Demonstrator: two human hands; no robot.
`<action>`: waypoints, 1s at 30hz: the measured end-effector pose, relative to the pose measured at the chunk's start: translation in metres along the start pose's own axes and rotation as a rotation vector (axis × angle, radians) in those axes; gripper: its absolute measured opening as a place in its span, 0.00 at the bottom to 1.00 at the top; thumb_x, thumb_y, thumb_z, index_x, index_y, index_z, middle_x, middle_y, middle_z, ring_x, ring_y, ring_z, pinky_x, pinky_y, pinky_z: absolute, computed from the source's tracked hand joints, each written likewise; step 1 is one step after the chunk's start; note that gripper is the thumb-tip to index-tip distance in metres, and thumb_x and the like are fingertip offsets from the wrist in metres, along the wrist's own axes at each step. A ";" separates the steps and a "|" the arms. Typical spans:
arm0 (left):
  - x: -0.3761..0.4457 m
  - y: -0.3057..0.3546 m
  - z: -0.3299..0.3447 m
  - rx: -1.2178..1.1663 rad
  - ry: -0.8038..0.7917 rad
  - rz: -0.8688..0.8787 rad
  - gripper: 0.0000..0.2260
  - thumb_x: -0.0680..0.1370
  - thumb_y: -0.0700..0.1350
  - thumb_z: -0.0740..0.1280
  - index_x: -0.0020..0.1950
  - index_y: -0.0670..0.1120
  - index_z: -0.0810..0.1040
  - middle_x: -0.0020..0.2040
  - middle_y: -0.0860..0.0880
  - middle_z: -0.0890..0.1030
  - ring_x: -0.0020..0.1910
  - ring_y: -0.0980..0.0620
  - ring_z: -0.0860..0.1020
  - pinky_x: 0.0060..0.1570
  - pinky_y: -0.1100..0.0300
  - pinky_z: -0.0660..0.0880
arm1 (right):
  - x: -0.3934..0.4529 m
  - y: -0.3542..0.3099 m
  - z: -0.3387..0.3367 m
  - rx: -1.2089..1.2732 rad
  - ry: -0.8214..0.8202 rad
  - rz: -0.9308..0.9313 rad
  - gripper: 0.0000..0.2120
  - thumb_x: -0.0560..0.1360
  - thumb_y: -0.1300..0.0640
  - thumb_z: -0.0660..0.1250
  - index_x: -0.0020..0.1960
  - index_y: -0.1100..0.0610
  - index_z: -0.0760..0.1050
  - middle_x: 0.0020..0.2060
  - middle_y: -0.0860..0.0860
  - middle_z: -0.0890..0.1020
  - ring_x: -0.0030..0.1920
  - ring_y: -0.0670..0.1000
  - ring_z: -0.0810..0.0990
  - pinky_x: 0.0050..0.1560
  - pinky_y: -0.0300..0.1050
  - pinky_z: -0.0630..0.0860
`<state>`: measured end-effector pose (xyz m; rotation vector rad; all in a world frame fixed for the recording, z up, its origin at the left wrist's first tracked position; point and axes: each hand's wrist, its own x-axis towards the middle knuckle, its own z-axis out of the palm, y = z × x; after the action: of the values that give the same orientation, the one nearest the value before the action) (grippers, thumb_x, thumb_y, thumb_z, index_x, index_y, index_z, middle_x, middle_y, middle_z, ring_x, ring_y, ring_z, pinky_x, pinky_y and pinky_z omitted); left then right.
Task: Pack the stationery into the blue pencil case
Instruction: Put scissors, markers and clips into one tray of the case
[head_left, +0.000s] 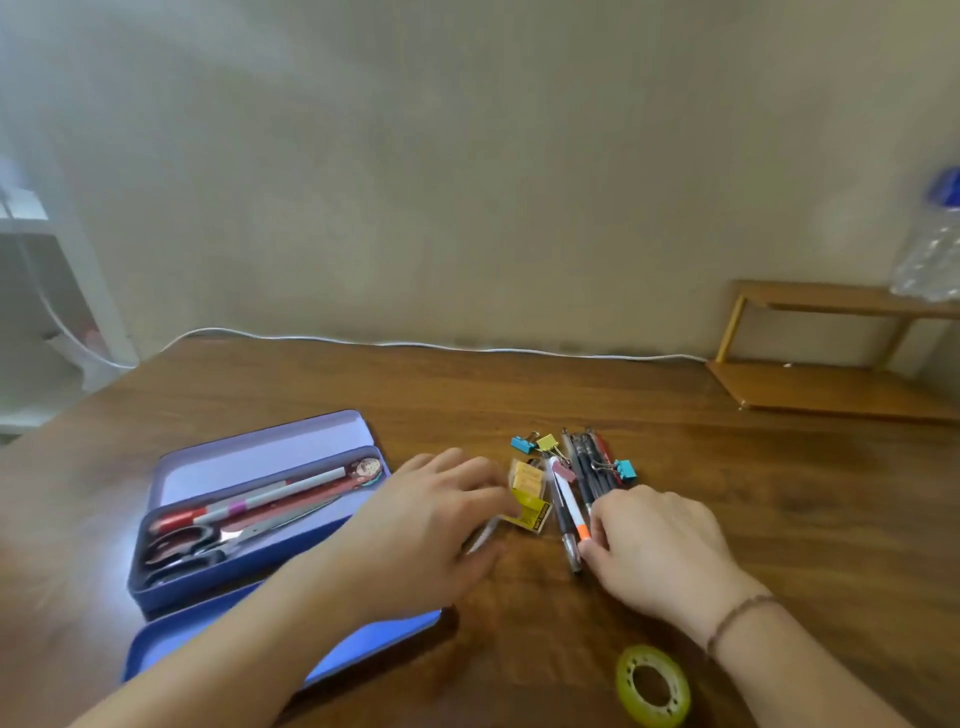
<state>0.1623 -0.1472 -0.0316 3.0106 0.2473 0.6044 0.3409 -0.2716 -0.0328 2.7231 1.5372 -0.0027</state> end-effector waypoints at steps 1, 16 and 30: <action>0.007 0.005 0.005 0.002 0.006 0.013 0.13 0.77 0.53 0.65 0.61 0.57 0.77 0.61 0.57 0.77 0.58 0.53 0.74 0.55 0.54 0.74 | -0.002 -0.002 -0.001 -0.031 0.010 0.006 0.10 0.74 0.41 0.65 0.43 0.47 0.75 0.34 0.45 0.77 0.35 0.46 0.76 0.33 0.43 0.74; 0.004 0.023 -0.017 0.098 0.156 -0.029 0.09 0.83 0.49 0.61 0.58 0.50 0.78 0.44 0.52 0.80 0.37 0.49 0.78 0.31 0.54 0.73 | -0.031 0.032 -0.049 0.663 0.383 -0.418 0.09 0.68 0.37 0.63 0.43 0.36 0.79 0.38 0.35 0.81 0.42 0.40 0.79 0.31 0.31 0.72; -0.120 -0.122 -0.059 0.051 0.250 -0.354 0.04 0.77 0.43 0.71 0.50 0.50 0.85 0.49 0.53 0.82 0.50 0.48 0.78 0.49 0.50 0.77 | 0.063 -0.136 -0.017 0.336 0.433 -0.683 0.03 0.74 0.48 0.69 0.47 0.46 0.79 0.42 0.41 0.81 0.47 0.47 0.76 0.44 0.43 0.71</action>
<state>0.0129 -0.0453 -0.0339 2.8250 0.7975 0.9416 0.2570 -0.1477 -0.0176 2.3408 2.7401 0.3702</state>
